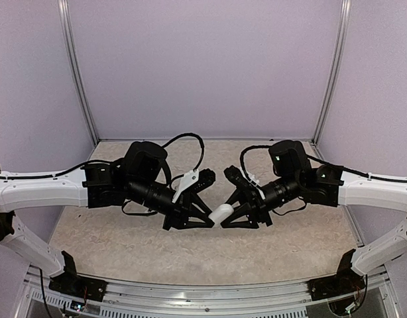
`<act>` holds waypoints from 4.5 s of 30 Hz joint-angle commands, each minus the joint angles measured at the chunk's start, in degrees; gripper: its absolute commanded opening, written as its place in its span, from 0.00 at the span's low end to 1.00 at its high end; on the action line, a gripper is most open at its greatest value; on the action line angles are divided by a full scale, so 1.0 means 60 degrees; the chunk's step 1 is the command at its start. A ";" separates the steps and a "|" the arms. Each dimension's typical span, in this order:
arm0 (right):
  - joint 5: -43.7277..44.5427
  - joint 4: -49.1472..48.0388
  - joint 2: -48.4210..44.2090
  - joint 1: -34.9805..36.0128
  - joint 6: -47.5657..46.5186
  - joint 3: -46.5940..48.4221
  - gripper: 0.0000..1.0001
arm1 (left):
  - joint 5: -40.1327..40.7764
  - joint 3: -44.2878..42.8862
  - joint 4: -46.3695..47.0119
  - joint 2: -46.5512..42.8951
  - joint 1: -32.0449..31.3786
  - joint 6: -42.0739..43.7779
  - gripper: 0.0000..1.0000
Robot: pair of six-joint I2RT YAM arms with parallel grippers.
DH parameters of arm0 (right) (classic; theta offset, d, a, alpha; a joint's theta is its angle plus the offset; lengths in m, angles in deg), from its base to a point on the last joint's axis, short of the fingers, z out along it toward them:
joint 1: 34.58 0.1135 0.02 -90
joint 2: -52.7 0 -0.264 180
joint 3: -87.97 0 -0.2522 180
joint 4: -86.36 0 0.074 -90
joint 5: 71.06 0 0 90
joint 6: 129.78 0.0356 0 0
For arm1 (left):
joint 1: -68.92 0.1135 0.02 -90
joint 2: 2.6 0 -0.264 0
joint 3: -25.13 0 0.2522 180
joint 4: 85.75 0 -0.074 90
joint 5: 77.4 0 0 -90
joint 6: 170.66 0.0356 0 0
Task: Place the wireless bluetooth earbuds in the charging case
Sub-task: Pass from the left arm to the right, then pass from the right arm to the left, then pass from the left arm to the right
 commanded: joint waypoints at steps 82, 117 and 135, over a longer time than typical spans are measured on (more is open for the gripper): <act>0.0987 -0.0346 -0.0552 0.0140 0.0120 0.0006 0.33 | 0.1582 0.0629 0.2191 -0.0284 -0.0475 -0.0617 0.09; 0.0815 -0.0407 -0.0772 0.0143 0.0154 0.0004 0.32 | 0.1361 0.0644 0.2027 -0.0183 -0.0469 -0.0327 0.08; 0.0803 -0.0467 -0.0768 0.0131 0.0212 0.0022 0.22 | 0.1382 0.0684 0.2027 -0.0200 -0.0471 -0.0276 0.09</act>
